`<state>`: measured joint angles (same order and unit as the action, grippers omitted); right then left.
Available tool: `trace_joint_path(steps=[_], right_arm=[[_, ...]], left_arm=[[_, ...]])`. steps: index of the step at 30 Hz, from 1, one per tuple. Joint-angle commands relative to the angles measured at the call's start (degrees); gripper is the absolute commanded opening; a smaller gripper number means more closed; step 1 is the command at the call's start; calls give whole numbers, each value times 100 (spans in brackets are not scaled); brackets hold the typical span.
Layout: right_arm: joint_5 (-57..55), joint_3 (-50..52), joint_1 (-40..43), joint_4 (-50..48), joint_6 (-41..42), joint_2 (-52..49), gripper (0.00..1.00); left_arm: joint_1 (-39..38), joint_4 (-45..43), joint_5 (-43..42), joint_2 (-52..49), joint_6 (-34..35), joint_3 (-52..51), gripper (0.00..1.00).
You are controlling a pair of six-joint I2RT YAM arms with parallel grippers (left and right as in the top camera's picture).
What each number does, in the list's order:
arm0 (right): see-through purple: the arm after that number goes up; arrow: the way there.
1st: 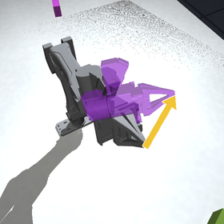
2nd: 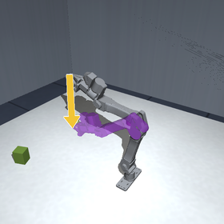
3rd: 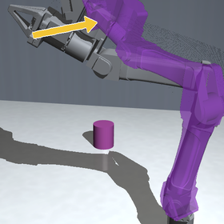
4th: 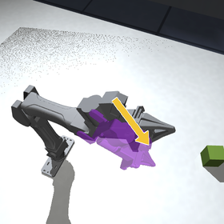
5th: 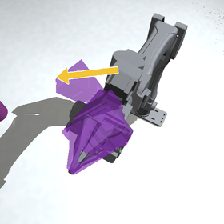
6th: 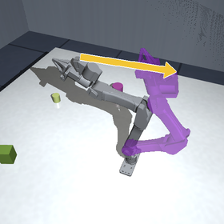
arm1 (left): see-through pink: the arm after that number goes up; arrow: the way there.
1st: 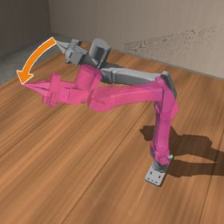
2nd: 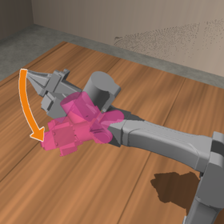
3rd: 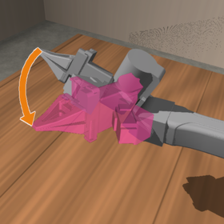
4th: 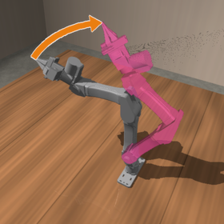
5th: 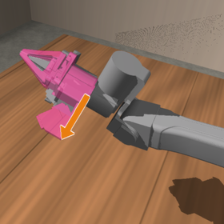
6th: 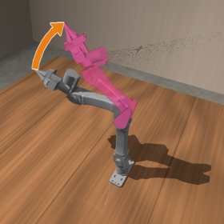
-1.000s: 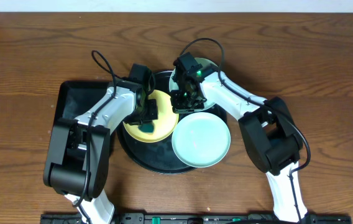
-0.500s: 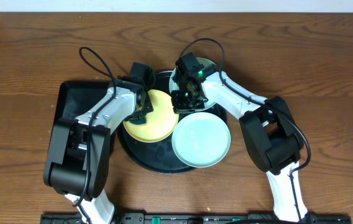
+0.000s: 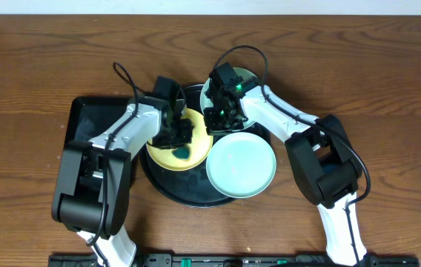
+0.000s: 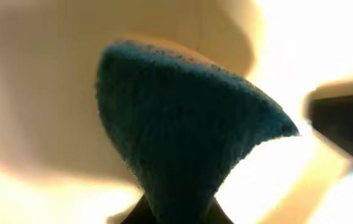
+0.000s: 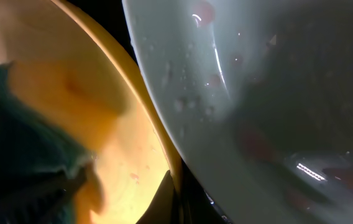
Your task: Clean dirty plates on tray and stack at the side
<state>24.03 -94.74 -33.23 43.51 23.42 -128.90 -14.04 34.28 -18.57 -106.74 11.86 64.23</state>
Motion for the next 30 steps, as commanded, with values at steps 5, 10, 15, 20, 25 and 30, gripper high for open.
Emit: trace_joint_path(steps=[5, 10, 15, 20, 25, 30], right_arm=[[0, 96, -17, 39, -74, -131, 1], [-28, 101, -20, 42, -72, -131, 1], [-278, 107, -24, 59, 127, -131, 1], [-282, 107, -74, 55, 116, -131, 1], [-280, 76, -131, 39, -20, -83, 1], [-785, -90, -297, 59, -278, 284, 1]], left_arm=[[221, -715, 1941, -85, 977, 0, 7], [289, -341, 3128, 186, 1202, 354, 8], [321, 520, 2962, 927, 1182, 894, 7], [708, 1515, 2653, 1740, 986, 1102, 7], [1526, 2157, 2653, 2039, 699, 1102, 8], [2168, 2214, 2656, 2004, 706, 1058, 8]])
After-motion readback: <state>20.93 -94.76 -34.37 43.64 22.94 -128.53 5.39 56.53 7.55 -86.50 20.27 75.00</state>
